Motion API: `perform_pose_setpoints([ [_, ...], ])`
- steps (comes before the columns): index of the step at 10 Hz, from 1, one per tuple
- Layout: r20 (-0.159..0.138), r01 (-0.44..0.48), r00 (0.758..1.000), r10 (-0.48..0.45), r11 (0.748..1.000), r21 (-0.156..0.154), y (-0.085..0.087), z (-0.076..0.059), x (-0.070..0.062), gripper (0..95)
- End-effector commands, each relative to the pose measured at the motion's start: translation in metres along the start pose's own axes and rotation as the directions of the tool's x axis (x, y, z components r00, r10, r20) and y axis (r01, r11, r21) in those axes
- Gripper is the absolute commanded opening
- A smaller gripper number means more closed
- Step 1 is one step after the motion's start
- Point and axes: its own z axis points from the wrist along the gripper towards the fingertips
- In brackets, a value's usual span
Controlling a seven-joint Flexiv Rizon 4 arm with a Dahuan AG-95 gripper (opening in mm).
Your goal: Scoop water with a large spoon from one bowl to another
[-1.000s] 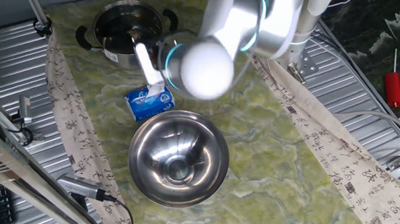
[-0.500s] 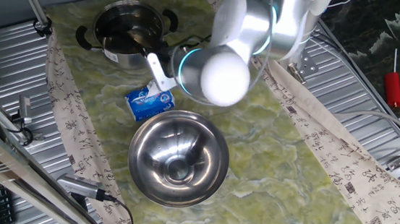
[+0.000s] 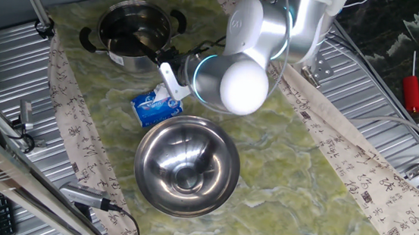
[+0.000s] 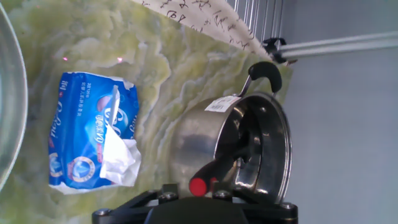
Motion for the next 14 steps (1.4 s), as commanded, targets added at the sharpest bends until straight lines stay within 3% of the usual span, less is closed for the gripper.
perform_pose_setpoints([
  [1, 0.006, 0.008, 1.000, -0.008, 1.000, 0.005, 0.002, 0.002, -0.002, 38.0],
  [7, 0.006, 0.030, 1.000, -0.030, 0.999, 0.026, 0.002, 0.013, -0.004, 38.0],
  [8, 0.008, 0.039, 0.999, -0.039, 0.999, 0.026, 0.001, 0.015, -0.004, 19.0],
  [14, 0.018, 0.055, 0.998, -0.055, 0.998, 0.031, -0.005, 0.022, -0.001, 19.0],
])
